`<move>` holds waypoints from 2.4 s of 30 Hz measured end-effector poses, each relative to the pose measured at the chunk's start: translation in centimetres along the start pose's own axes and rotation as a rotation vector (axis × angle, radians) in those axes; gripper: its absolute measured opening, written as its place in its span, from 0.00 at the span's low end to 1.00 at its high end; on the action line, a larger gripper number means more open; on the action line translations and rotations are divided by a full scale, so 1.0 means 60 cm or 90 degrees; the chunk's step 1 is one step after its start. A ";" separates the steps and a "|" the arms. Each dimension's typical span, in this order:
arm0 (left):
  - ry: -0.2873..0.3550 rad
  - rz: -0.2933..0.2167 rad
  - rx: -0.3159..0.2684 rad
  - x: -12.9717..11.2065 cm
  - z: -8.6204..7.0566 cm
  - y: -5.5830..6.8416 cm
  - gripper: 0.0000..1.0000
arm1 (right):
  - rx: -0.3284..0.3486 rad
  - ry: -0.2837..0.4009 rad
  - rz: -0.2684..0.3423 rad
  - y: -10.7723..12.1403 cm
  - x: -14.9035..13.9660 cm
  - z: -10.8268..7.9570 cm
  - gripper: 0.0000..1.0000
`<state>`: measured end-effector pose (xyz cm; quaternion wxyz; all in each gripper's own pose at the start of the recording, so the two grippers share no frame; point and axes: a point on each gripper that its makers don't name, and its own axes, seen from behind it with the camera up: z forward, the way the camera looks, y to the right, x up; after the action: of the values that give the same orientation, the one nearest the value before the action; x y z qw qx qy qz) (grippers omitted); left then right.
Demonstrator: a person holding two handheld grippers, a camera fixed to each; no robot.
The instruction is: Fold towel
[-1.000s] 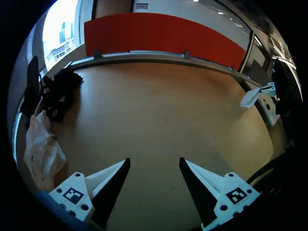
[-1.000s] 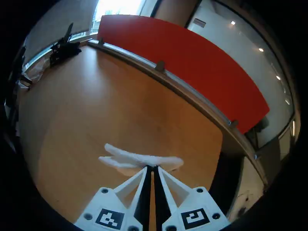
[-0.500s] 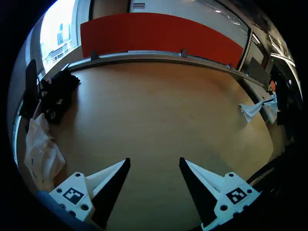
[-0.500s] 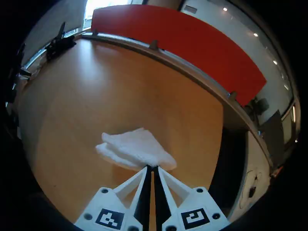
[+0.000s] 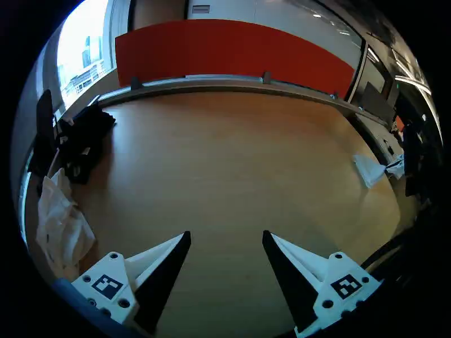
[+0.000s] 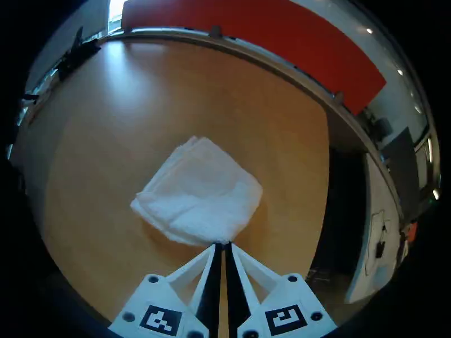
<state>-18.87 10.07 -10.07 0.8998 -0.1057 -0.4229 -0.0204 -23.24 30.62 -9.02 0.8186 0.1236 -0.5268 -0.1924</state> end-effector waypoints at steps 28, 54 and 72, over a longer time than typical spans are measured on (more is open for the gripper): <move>-0.005 0.007 0.007 -0.006 -0.006 -0.002 0.94 | -0.027 -0.065 0.035 -0.002 -0.065 0.038 0.04; -0.002 0.001 0.009 0.000 -0.001 0.001 0.94 | -0.074 -0.048 0.086 0.000 -0.072 0.025 0.96; 0.010 -0.007 -0.003 0.010 0.002 0.000 0.94 | -0.060 0.030 0.197 -0.044 0.008 0.002 1.00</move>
<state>-18.58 10.13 -9.55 0.9028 -0.1050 -0.4162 -0.0275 -23.65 28.05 -9.65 0.8556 0.0073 -0.5105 -0.0854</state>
